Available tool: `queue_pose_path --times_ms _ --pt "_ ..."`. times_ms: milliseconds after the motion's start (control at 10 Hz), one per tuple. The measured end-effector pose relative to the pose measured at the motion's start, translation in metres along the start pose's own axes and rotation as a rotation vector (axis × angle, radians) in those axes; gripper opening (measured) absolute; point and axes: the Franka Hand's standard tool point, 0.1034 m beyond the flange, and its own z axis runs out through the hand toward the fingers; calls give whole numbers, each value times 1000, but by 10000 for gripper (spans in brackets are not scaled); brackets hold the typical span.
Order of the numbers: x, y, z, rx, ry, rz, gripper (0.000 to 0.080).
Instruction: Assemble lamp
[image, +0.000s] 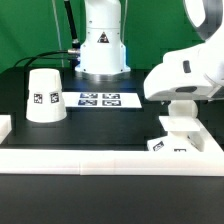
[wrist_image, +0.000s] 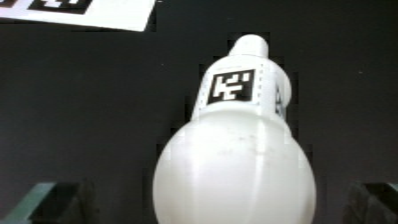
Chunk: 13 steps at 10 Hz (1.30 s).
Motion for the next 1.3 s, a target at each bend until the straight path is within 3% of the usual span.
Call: queue_pose_path --times_ms 1300 --pt "9 6 47 -1 -24 36 698"
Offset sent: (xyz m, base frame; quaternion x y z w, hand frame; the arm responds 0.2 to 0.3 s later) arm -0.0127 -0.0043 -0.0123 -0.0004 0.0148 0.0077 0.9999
